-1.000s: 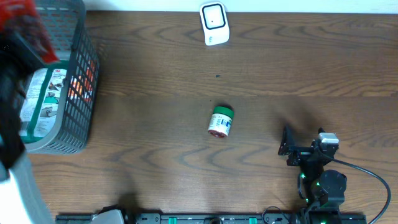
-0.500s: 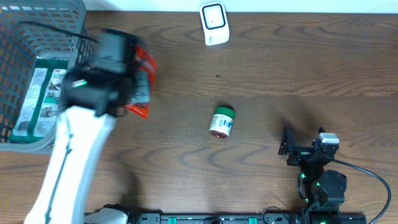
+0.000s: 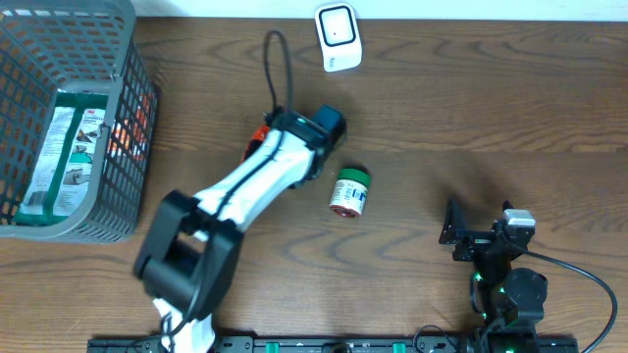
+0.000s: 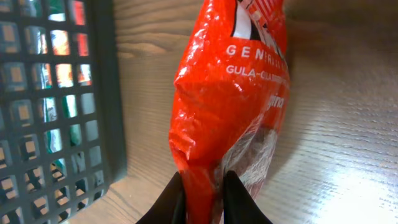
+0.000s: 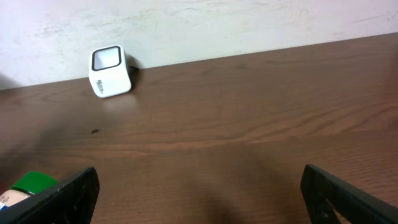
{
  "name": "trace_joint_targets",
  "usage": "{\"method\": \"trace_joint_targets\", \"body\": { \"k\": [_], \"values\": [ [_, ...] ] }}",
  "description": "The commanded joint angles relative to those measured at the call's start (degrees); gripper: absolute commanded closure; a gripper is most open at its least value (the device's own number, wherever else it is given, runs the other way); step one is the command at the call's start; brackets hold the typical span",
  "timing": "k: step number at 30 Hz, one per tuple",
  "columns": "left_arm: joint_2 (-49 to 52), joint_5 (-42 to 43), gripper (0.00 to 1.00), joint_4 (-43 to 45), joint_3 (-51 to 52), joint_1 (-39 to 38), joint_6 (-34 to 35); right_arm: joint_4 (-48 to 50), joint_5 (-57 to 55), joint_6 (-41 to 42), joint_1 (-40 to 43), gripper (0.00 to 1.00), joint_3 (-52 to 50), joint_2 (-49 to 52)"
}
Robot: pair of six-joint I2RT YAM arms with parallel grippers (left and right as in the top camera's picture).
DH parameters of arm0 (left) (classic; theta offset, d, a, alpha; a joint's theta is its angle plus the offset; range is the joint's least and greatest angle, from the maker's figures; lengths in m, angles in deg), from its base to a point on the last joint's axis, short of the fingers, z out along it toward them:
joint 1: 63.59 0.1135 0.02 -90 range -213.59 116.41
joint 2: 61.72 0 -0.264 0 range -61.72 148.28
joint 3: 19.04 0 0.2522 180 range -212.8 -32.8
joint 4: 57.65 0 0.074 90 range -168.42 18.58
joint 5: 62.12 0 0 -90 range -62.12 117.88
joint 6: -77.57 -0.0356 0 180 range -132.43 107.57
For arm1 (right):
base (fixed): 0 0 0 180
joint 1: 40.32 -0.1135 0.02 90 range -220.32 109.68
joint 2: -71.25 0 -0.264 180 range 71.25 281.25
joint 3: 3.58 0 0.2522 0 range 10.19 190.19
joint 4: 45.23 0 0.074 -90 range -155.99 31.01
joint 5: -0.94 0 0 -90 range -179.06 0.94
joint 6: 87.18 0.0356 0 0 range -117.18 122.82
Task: Scan the item barcode
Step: 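Carry the red bag out and place it left of the jar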
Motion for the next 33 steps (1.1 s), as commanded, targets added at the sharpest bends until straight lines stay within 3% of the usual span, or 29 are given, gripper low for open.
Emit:
{"method": "trace_joint_targets", "body": {
  "k": [1, 4, 7, 9, 16, 21, 25, 26, 27, 28, 30, 33],
  "values": [
    [3.32, -3.21, 0.93, 0.17, 0.20, -2.19, 1.64, 0.15, 0.26, 0.63, 0.13, 0.01, -0.07, 0.00],
    [4.70, -0.70, 0.92, 0.81, 0.20, -3.96, 1.62, 0.15, 0.26, 0.63, 0.13, 0.01, -0.07, 0.00],
    [4.46, 0.66, 0.78, 0.76, 0.17, -4.76, 1.53, 0.15, 0.26, 0.63, 0.13, 0.01, -0.07, 0.00],
    [4.11, 0.79, 0.64, 0.33, 0.17, -5.18, 1.38, 0.15, 0.26, 0.66, 0.13, 0.01, -0.07, 0.00],
    [0.31, 7.08, 0.38, -0.11, -1.22, -5.44, -1.88, 0.15, 0.26, 0.66, 0.13, 0.01, -0.07, 0.00],
    [-9.55, 13.40, 0.21, 0.74, -3.72, -5.09, -2.32, 0.15, 0.28, 0.66, 0.13, 0.01, -0.07, 0.00],
    [-17.79, 14.78, 0.15, 1.68, -3.76, -2.97, -2.29, 0.15, 0.28, 0.66, 0.13, 0.01, -0.07, 0.00],
    [-20.06, 14.78, 0.28, 1.68, -3.76, -1.38, -2.29, 0.15, 0.28, 0.66, 0.13, 0.01, -0.07, 0.00],
    [-21.31, 14.80, 0.55, 1.60, -3.76, 0.02, -2.29, 0.15, 0.28, 0.66, 0.13, 0.01, -0.07, 0.00],
    [-22.29, 15.72, 0.92, 0.94, -3.74, 3.23, -2.32, 0.15, 0.28, 0.66, 0.13, 0.01, -0.07, 0.00],
    [-22.25, 17.77, 0.93, 0.07, -3.74, 5.64, -2.36, 0.15, 0.28, 0.66, 0.13, 0.01, -0.07, 0.00],
    [-22.10, 28.37, 0.93, -0.28, -3.74, 10.78, -6.23, 0.17, 0.28, 0.66, 0.13, 0.01, -0.07, 0.00]
  ]
}}
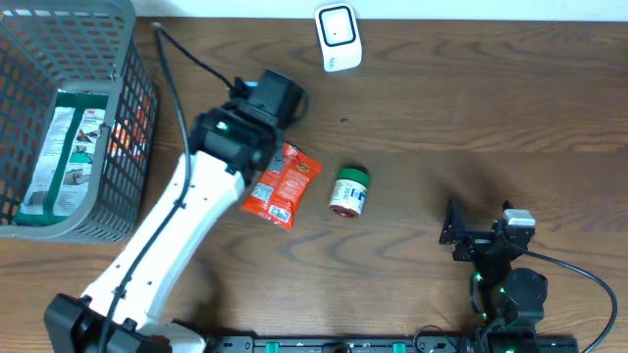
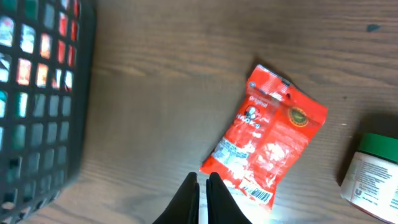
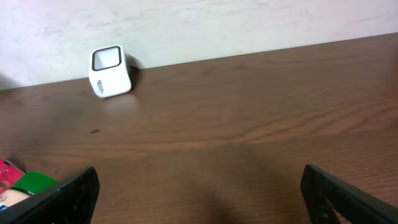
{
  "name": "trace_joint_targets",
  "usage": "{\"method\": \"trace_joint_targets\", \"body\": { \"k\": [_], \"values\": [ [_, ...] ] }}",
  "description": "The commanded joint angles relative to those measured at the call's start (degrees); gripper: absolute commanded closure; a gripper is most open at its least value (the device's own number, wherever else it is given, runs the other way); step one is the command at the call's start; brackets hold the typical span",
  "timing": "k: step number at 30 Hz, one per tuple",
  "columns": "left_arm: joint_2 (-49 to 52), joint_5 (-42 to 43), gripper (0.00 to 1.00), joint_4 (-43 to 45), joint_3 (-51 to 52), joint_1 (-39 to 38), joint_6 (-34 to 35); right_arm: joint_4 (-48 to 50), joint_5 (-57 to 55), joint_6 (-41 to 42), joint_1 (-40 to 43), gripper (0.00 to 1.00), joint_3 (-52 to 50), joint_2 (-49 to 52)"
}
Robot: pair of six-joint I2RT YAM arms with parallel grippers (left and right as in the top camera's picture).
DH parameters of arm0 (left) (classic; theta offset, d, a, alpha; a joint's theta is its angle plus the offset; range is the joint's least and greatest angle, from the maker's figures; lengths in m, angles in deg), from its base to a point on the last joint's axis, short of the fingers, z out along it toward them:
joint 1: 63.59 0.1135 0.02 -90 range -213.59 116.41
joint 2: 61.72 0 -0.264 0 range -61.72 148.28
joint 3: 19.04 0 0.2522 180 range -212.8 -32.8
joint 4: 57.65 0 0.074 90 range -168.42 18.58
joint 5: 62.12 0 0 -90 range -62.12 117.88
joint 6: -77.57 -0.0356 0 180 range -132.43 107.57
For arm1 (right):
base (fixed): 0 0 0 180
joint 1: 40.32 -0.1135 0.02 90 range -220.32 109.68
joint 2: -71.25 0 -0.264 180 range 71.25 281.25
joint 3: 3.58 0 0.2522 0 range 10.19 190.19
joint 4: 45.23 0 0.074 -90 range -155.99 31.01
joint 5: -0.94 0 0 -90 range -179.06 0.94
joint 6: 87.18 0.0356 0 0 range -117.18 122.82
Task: Scan the item barcode
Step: 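Carry the red bag out and place it left of the jar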
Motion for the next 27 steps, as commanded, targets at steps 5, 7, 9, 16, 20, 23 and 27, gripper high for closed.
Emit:
{"method": "trace_joint_targets", "body": {
  "k": [5, 7, 9, 16, 20, 23, 27],
  "values": [
    [1.03, 8.87, 0.93, 2.82, 2.10, 8.04, -3.43, 0.17, 0.28, 0.66, 0.13, 0.01, -0.07, 0.00],
    [2.05, 8.63, 0.92, 5.31, 4.94, 8.74, -3.58, 0.15, 0.28, 0.66, 0.13, 0.01, -0.07, 0.00],
    [3.13, 8.22, 0.93, 7.30, 7.54, 8.81, -3.63, 0.15, 0.28, 0.66, 0.13, 0.01, -0.07, 0.00],
    [12.90, 8.07, 0.93, 17.53, 13.86, 8.81, -6.19, 0.15, 0.28, 0.66, 0.13, 0.01, -0.07, 0.00],
    [18.40, 8.04, 0.92, 19.63, 13.86, 8.81, -6.19, 0.13, 0.28, 0.66, 0.13, 0.01, -0.07, 0.00],
    [21.64, 8.20, 0.93, 19.93, 13.86, 8.81, -6.19, 0.13, 0.28, 0.66, 0.13, 0.01, -0.07, 0.00],
    [23.12, 12.31, 0.93, 19.69, 13.99, 8.79, -6.16, 0.11, 0.28, 0.66, 0.13, 0.01, -0.07, 0.00]
  ]
}}
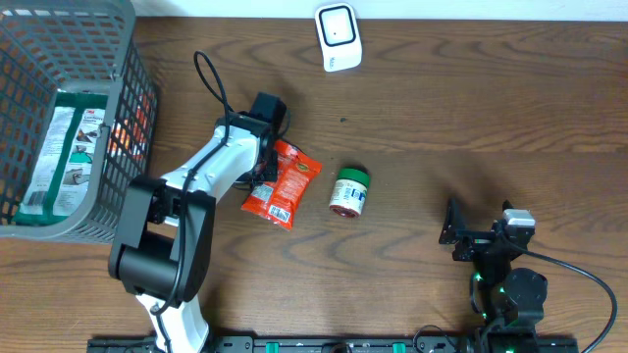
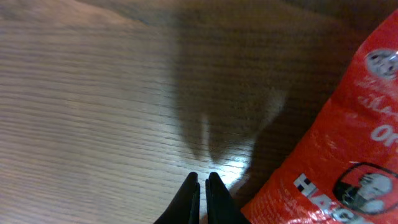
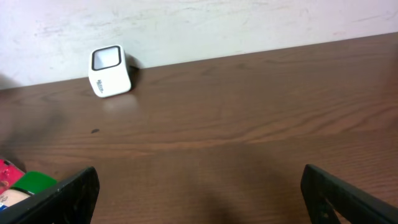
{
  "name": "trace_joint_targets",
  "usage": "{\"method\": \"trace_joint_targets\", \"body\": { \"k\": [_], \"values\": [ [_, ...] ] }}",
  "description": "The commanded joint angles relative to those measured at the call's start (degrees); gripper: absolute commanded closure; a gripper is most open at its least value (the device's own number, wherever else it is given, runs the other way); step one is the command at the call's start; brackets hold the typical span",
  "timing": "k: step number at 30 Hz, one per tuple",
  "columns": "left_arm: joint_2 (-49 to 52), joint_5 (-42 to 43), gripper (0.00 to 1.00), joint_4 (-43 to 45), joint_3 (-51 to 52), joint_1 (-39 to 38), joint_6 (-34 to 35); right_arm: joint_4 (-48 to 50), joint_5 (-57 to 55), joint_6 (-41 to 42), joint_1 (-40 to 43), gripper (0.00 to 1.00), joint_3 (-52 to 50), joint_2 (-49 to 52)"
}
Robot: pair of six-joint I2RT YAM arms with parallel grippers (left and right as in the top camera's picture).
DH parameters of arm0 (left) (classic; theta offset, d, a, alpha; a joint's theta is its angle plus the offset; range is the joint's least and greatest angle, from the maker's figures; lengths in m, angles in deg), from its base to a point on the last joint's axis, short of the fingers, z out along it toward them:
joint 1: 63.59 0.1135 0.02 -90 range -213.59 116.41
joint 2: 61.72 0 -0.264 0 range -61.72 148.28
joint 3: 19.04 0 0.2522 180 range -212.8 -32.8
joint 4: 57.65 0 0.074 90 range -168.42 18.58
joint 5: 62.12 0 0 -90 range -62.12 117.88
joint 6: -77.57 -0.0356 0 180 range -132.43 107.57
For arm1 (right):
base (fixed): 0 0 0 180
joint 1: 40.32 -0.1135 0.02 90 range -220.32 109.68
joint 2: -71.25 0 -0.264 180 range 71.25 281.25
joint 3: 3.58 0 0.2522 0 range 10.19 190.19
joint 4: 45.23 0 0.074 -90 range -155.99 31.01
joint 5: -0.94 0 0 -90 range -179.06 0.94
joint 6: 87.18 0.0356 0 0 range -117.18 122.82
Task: Scan the item barcode
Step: 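Carry the red bag out and place it left of the jar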
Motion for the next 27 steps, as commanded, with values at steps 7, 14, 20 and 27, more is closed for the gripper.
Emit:
{"method": "trace_joint_targets", "body": {
  "k": [7, 14, 20, 27],
  "values": [
    [1.07, 15.76, 0.90, -1.90, 0.39, 0.13, -0.72, 0.15, 0.28, 0.66, 0.11, 0.01, -0.07, -0.02],
    [1.07, 19.12, 0.87, -3.04, 0.39, 0.13, 0.79, 0.15, 0.28, 0.66, 0.11, 0.01, -0.07, -0.02],
    [1.07, 21.24, 0.86, -2.84, 0.44, -1.60, 0.74, 0.15, 0.28, 0.66, 0.11, 0.01, -0.07, -0.02],
    [1.07, 21.22, 0.83, -2.58, 0.44, -3.37, 0.74, 0.15, 0.31, 0.66, 0.11, 0.01, -0.07, -0.02]
  ]
}}
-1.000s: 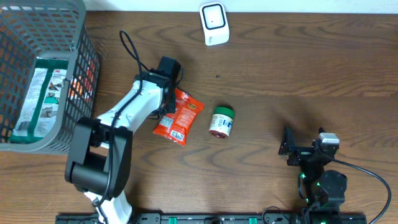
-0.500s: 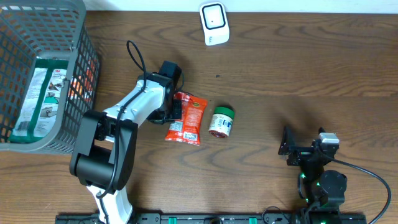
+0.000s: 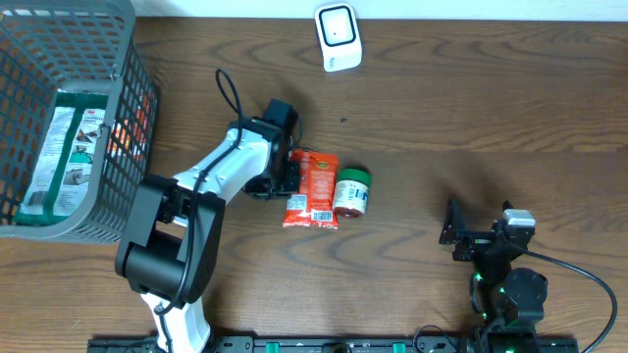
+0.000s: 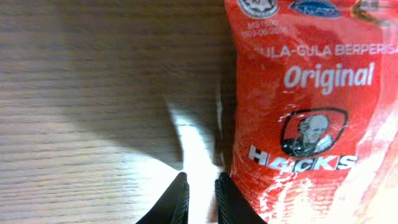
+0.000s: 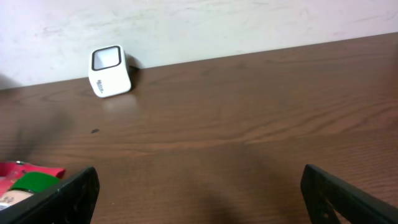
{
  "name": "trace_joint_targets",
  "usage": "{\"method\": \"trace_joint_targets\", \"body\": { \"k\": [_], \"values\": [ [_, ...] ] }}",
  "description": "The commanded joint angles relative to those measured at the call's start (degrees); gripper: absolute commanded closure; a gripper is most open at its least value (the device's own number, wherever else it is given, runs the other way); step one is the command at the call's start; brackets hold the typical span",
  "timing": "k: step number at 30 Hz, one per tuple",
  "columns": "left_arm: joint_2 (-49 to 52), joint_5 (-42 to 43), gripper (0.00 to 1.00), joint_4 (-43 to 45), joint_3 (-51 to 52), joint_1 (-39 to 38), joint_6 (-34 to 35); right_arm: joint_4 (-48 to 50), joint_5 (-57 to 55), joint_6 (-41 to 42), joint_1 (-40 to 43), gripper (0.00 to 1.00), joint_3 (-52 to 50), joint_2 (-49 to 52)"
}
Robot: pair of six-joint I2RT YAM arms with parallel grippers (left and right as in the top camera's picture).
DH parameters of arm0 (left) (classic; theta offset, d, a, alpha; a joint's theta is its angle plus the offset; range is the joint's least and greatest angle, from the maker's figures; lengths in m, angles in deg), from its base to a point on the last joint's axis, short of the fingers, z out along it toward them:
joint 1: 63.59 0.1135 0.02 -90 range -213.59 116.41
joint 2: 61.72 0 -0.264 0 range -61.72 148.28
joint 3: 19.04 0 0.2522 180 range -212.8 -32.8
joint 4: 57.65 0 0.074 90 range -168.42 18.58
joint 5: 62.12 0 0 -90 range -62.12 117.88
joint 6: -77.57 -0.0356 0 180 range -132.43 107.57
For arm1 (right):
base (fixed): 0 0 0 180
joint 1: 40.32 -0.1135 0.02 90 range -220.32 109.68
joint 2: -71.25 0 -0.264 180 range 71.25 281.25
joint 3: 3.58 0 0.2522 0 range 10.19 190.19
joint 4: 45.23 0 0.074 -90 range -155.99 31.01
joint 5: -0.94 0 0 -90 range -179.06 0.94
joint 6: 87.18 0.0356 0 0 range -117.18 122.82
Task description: Scan the item barcode
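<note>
The red Hacks sweet packet (image 3: 312, 188) lies flat on the brown table, its right edge against a green-lidded jar (image 3: 350, 191). My left gripper (image 3: 292, 176) is low at the packet's left edge. In the left wrist view the packet (image 4: 298, 112) fills the right side, and the gripper (image 4: 201, 202) has its jaws a narrow gap apart with only bright table between them. The right fingertip (image 4: 227, 200) touches the packet's edge. The white scanner (image 3: 337, 37) stands at the back edge. My right gripper (image 5: 199, 199) rests wide open at the front right.
A grey mesh basket (image 3: 132, 176) holding a green-and-white package stands at the far left. From the right wrist view the scanner (image 5: 111, 70) stands by the wall, and the jar's green lid (image 5: 28, 182) shows at the lower left.
The packet has shifted right and turned from a slant to nearly straight, now against the jar. My left gripper has followed it right, and its jaws have parted slightly.
My left gripper was shut on the red packet, held near the jar. Then the packet lay slanted on the table with the gripper shut and empty above it. Then the gripper was low at the packet's left edge. Now the packet sits against the jar.
</note>
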Motion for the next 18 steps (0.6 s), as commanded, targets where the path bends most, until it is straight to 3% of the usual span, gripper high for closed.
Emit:
{"method": "trace_joint_targets", "body": {
  "k": [1, 7, 14, 18],
  "values": [
    [0.55, 0.70, 0.83, 0.04, 0.39, -0.17, 0.26, 0.15, 0.28, 0.66, 0.11, 0.01, -0.07, -0.02],
    [0.33, -4.24, 0.83, 0.00, 0.15, -0.15, 0.22, 0.15, 0.28, 0.66, 0.11, 0.01, -0.07, -0.02],
    [-4.39, -5.79, 0.36, -0.50, -2.51, -0.15, -0.87, 0.15, 0.28, 0.66, 0.11, 0.01, -0.07, -0.02],
    [-10.75, -7.28, 0.23, -4.85, -8.55, 0.20, -2.03, 0.15, 0.28, 0.66, 0.11, 0.01, -0.07, -0.02]
  ]
}}
